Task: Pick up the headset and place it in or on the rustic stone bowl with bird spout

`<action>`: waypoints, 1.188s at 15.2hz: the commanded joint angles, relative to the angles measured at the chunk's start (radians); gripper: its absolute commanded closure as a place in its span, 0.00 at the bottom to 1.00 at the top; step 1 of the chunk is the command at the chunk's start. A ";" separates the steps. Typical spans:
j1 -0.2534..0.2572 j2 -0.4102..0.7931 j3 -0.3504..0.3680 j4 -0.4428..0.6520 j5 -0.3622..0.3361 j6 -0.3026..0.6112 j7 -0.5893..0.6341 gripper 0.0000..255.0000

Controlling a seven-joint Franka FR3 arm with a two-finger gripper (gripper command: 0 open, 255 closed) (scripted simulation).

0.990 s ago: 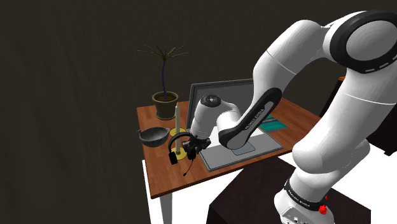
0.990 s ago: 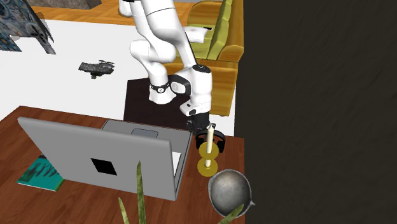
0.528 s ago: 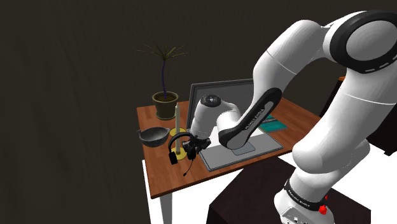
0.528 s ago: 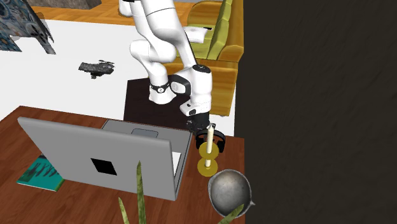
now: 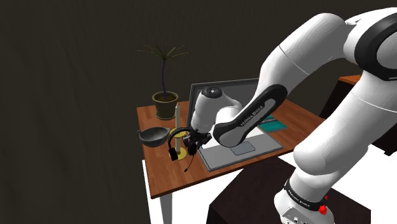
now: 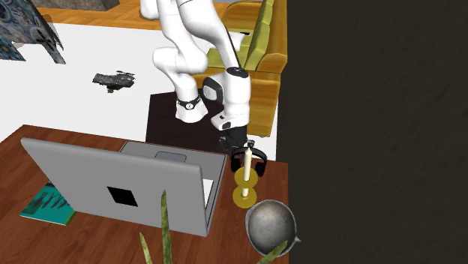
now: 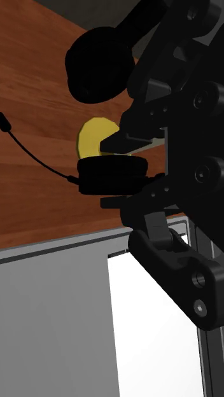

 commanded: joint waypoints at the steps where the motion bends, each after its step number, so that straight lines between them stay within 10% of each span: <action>1: 0.031 -0.035 -0.018 0.002 0.078 -0.026 -0.058 1.00; 18: 0.188 -0.257 -0.164 0.077 0.330 -0.292 -0.273 1.00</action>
